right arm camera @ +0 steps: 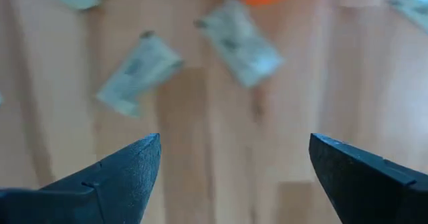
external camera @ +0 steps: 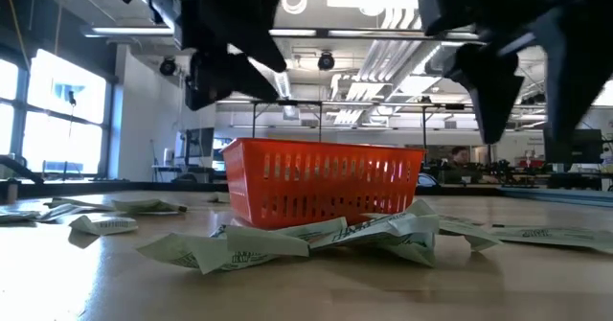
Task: Pick and place Stevia / Truvia into bins
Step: Put the stevia packet into the bin
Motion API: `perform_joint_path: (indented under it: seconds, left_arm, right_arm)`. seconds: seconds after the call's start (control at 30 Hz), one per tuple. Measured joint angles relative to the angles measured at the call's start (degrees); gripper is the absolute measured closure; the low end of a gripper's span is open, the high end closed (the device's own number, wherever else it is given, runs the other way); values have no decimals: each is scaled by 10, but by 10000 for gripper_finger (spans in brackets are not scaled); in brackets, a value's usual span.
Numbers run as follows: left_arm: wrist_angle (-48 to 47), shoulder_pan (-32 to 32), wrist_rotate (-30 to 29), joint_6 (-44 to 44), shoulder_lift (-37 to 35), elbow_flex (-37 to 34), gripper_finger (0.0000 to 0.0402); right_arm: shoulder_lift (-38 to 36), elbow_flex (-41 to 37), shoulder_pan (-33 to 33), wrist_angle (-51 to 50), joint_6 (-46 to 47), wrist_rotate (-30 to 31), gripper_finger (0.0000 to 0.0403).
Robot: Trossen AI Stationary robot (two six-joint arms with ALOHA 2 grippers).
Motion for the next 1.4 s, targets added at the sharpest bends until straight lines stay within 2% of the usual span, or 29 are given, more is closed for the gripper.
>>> perform_joint_path:
  seconds: [0.07, 0.17, 0.3, 0.43, 0.57, 0.67, 0.8, 0.87, 0.97, 1.07, 1.13, 1.2, 1.3, 1.4]
  left_arm:
    - [-5, -1, 15, -6, 19, 14, 177]
    - [-34, -1, 72, -20, 30, 37, 119]
    - [-138, -9, 76, -33, 26, 72, 87]
    - [-261, -25, 44, -14, 20, 123, 99]
    - [-396, -42, 36, 10, 20, 178, 133]
    - [-488, -55, 12, 15, 20, 198, 160]
    - [-593, -69, -2, 18, 16, 209, 191]
    - [-644, -78, -18, 12, 14, 201, 203]
    - [-692, -94, -57, -18, -8, 176, 214]
    - [-685, -103, -70, -62, -55, 121, 220]
    - [-649, -102, -78, -103, -95, 76, 220]
    - [-621, -100, -91, -135, -138, 24, 220]
    - [-569, -84, -92, -161, -190, -48, 220]
    - [-562, -65, -93, -181, -224, -102, 218]
  right_arm:
    - [0, -20, 20, 40, -1, -5, 34]
    - [0, -50, 50, 117, 10, -8, 34]
    - [0, -98, 82, 239, 46, 9, 34]
    - [8, -145, 97, 343, 89, 58, 34]
    - [32, -161, 100, 349, 143, 98, 42]
    - [49, -158, 107, 349, 164, 105, 69]
    - [73, -148, 128, 353, 177, 136, 130]
    - [82, -144, 139, 352, 186, 147, 169]
    - [87, -136, 141, 343, 199, 125, 236]
    - [84, -117, 130, 307, 212, 79, 318]
    - [81, -97, 122, 269, 210, 70, 373]
    - [77, -71, 118, 207, 192, 89, 390]
    - [66, -22, 99, 123, 178, 108, 379]
    - [47, 17, 81, 69, 147, 129, 390]
